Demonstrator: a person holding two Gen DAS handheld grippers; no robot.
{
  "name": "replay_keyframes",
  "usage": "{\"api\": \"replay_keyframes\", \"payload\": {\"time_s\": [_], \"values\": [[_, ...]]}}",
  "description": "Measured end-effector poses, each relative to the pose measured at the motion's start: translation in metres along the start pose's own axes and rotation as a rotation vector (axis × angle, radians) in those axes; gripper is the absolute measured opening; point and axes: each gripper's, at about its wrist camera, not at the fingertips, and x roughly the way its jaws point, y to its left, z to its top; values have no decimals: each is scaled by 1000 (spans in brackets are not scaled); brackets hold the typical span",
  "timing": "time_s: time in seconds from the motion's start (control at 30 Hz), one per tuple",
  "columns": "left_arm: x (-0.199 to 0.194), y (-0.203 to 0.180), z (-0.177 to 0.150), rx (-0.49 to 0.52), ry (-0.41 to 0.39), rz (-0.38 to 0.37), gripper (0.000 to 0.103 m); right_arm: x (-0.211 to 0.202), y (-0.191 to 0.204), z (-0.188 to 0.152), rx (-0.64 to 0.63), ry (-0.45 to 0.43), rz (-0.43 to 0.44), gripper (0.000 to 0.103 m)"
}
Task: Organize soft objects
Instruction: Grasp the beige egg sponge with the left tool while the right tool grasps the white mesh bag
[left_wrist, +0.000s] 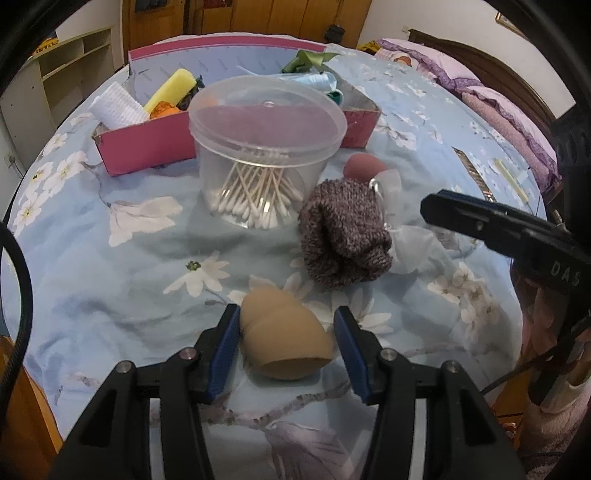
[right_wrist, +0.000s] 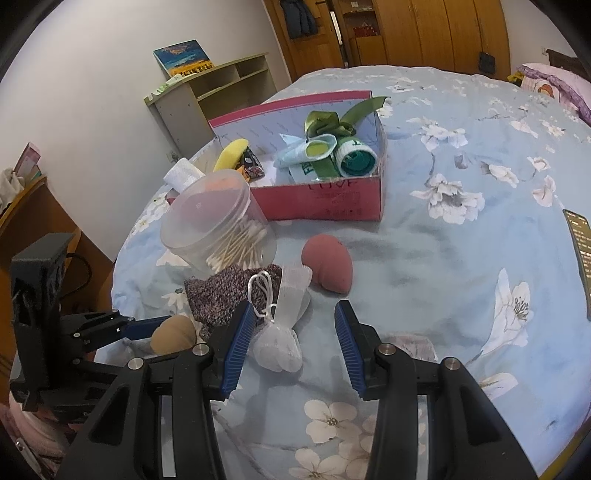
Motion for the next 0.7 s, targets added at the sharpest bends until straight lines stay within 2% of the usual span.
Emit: {"api": "replay_keyframes", "payload": {"time_s": [0.03,0.17,0.5,0.7], "values": [[0,1,0,-6,-5,2,46,1,0,-1,0,3,1,46],[-3,7,-1,-29,-15,-15,43,4,0,-4,0,13,4,46],[-20,18,1,-52,-63,-14,41,11,4,-9,-10,41,13,46],[-27,32,4,-80,-90,16,41,25,8,-11,-10,76,27,46]]}}
